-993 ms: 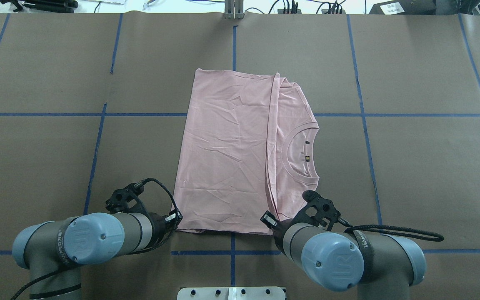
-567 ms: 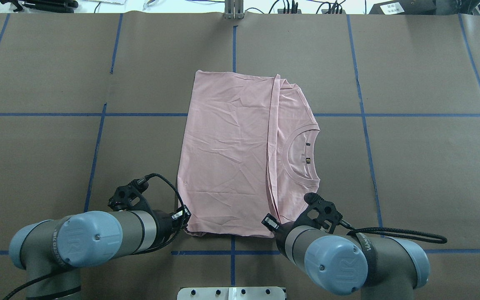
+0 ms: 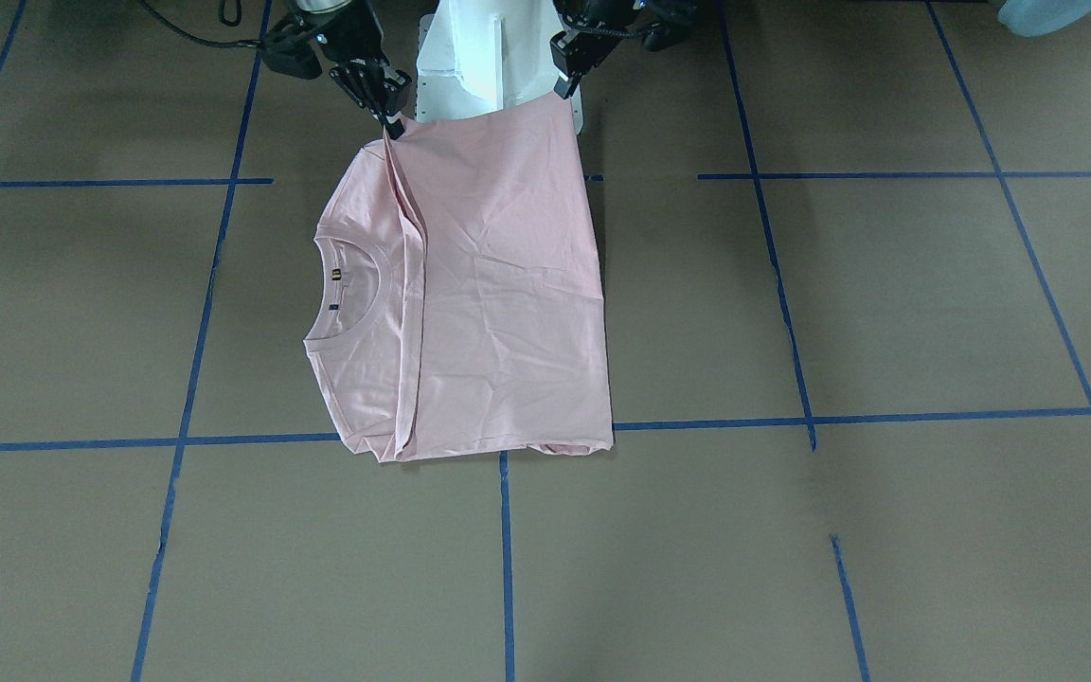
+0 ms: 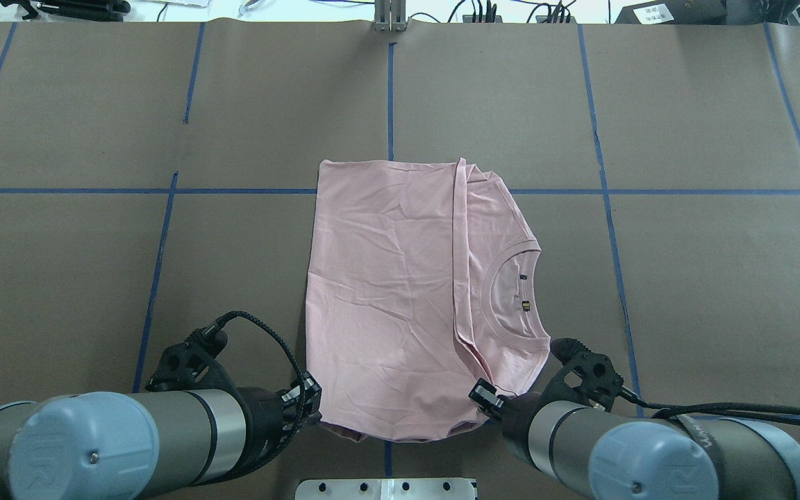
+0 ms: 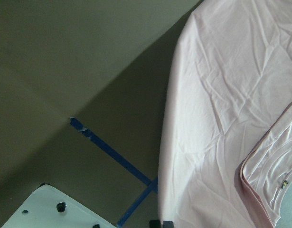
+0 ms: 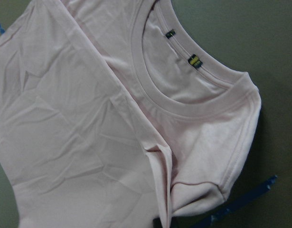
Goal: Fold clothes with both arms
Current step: 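Grasp the near edge of the shirt with both grippers, then lift the near edge with both grippers and fold it away from the robot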
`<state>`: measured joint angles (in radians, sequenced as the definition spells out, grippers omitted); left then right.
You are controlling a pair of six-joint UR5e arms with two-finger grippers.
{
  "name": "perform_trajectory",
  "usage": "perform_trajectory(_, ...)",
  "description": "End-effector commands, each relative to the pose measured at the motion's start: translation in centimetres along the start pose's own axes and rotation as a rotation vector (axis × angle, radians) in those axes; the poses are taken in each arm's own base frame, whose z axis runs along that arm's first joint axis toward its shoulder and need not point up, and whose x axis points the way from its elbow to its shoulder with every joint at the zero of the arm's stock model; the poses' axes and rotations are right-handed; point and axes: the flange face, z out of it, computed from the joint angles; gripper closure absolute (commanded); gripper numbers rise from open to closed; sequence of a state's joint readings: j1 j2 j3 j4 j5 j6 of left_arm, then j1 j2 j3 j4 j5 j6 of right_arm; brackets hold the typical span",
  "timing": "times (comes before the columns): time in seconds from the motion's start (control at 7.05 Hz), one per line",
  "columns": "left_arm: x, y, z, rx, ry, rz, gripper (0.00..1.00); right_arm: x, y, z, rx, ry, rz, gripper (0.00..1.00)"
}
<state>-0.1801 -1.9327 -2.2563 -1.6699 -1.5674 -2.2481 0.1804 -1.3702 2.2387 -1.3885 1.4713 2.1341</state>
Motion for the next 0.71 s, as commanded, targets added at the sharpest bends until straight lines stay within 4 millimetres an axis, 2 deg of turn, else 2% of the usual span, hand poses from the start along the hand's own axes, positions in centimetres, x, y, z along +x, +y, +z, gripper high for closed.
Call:
perform_trajectory(0.0,6.1,-4.7,2.8,0.13,0.044,0.003,1.0,-10.0,-7.3,4.2,0.024,0.004,0.092,1.0)
perform_trajectory(0.14,8.0,-7.5,4.8,0.193,0.026,0.086,1.0,-12.4,-10.6,5.4,0.058,0.013,0.108,1.0)
perform_trajectory(0.28,9.9,-11.1,5.5,0.248,0.043,0.112,1.0,-12.8,-13.6,7.3,0.106,0.041,0.066,1.0)
perform_trajectory(0.43,11.2,-13.1,5.8,0.281,0.05,0.161,1.0,-14.3,-15.4,9.5,0.139,0.068,0.075,1.0)
perform_trajectory(0.57,13.9,-15.6,7.5,0.327,0.045,0.175,1.0,-16.2,-16.5,10.9,0.16,0.08,0.087,1.0)
